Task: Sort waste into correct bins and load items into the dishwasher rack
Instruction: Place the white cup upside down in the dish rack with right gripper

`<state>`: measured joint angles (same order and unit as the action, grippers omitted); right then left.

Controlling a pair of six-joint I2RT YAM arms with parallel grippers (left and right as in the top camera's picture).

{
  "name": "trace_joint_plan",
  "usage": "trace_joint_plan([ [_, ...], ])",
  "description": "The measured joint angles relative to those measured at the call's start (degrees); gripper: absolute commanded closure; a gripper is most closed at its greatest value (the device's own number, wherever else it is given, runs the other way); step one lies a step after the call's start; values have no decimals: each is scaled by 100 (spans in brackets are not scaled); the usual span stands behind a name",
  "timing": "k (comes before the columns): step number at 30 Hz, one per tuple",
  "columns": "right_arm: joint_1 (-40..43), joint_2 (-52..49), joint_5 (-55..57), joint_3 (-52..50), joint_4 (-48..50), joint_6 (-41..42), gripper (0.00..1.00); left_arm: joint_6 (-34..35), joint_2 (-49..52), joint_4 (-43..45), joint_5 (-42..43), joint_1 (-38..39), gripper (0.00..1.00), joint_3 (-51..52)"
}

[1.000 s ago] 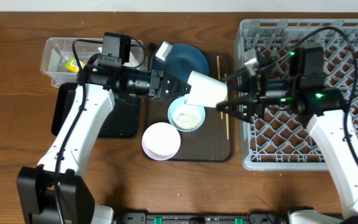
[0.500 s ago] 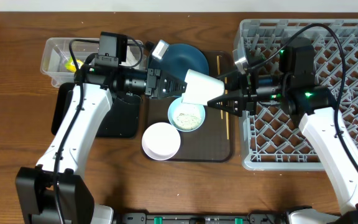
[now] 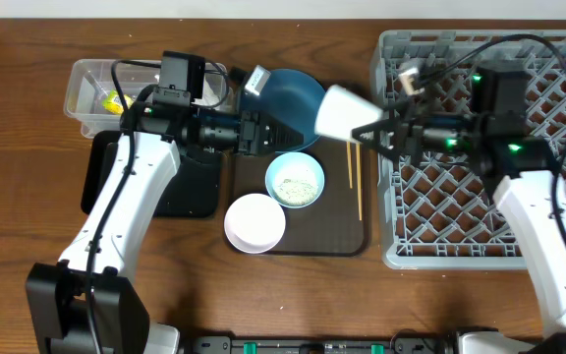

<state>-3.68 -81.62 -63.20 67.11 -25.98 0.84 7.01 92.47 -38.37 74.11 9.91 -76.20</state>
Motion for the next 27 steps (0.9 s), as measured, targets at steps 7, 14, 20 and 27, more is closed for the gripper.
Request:
trace_joint_plan([
  [7,485,702,2127,96,-1537,756,70,-2,2,-549,-2122,17,57,0],
  [14,17,807,4509,1340,-4030,1213,64,0,0,-723,-3639,17,56,0],
  [20,-509,313,5764,2100,-5130,1453,61,-2,0,-772,-4070,17,56,0],
  [27,-514,-846,6181,2124,-5775,1403,59,-2,2,-774,-4172,17,55,0],
])
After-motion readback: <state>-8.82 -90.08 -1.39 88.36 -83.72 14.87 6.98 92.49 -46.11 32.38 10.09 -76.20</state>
